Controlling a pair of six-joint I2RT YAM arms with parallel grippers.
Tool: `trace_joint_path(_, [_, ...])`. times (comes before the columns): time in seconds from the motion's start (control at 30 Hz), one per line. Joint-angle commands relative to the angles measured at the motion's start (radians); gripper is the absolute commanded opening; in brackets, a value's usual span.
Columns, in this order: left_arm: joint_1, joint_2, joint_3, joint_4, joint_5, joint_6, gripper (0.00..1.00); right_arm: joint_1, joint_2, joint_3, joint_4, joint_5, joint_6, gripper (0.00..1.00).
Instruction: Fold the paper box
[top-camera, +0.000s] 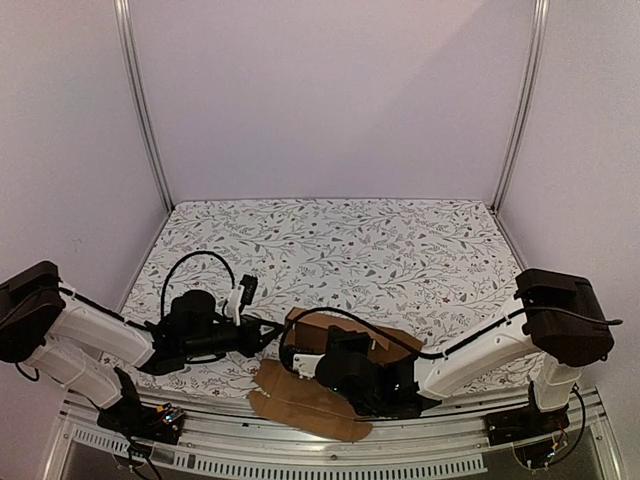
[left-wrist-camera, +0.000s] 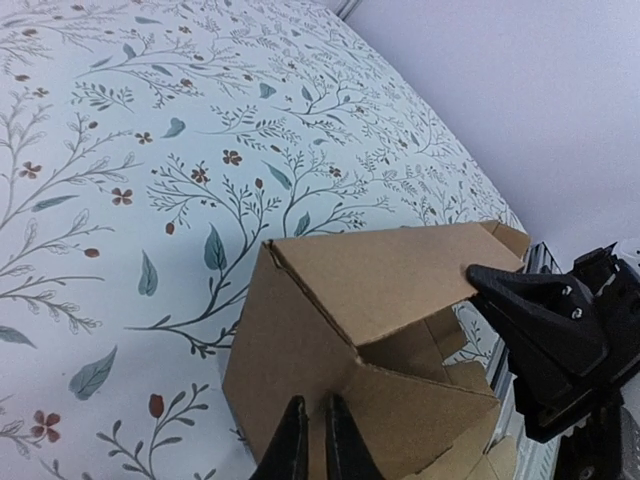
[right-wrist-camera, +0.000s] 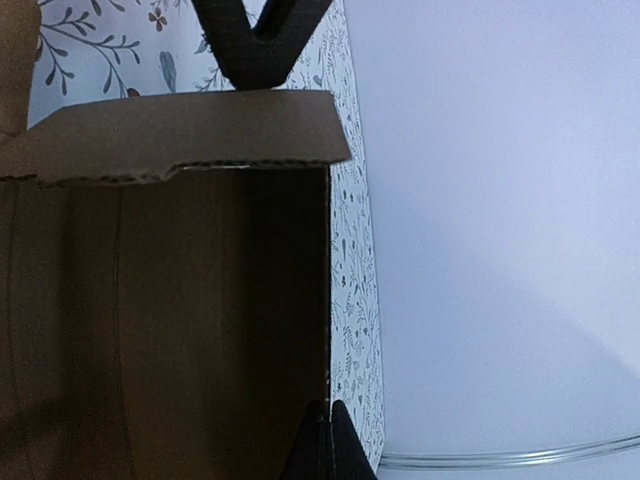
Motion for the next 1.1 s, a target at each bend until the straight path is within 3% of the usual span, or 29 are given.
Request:
trace_joint_path(0.0, [-0.042, -0.060, -0.016, -0.086, -0.049, 0.036, 0.08, 0.023, 0.042, -0.005, -0.014, 0.030, -0.011, 0.00])
trace_joint_path(0.23, [-0.088, -0.127, -0.018, -0.190, -0.083, 0.062, 0.10, 0.038, 0.047, -0.005, -0.014, 0.050, -0.008, 0.00])
trace_joint_path(0.53, [-0.116, -0.135, -0.016, -0.230, -0.121, 0.085, 0.27, 0.038, 0.014, 0.001, -0.023, 0.039, 0.014, 0.00])
trace_joint_path(1.07, [-0.120, -0.160, 0.030, -0.304, -0.170, 0.151, 0.43, 0.036, -0.043, 0.031, -0.047, 0.039, 0.009, 0.00])
